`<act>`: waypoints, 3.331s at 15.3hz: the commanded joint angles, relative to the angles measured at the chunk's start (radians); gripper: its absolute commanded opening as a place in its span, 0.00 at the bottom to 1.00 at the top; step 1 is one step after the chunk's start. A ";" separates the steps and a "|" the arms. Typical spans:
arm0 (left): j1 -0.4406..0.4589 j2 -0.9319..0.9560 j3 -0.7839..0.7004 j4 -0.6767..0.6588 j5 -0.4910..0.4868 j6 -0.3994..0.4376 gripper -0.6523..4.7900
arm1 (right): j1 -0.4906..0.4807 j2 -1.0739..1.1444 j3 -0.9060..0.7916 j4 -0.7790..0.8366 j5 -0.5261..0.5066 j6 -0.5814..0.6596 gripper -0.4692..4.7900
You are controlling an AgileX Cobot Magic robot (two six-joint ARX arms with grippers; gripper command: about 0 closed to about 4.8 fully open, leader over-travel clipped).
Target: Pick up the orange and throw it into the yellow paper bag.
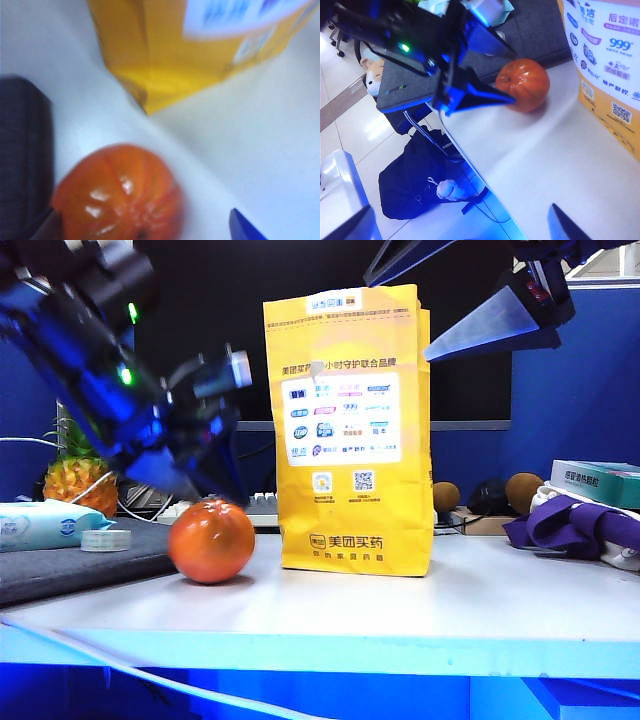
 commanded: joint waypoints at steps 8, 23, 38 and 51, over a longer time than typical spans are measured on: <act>-0.006 0.085 0.042 -0.069 0.055 0.000 0.75 | 0.001 0.042 0.006 0.056 0.006 -0.004 1.00; -0.005 -0.297 0.387 -0.013 0.198 0.073 0.57 | -0.002 0.054 0.073 0.315 0.061 -0.008 1.00; -0.006 0.031 0.388 0.398 0.443 -0.148 1.00 | 0.000 -0.011 0.117 0.332 0.518 -0.243 1.00; 0.042 -0.648 0.396 -0.355 -0.122 0.269 1.00 | -0.103 -0.485 -0.019 0.293 0.630 -0.286 1.00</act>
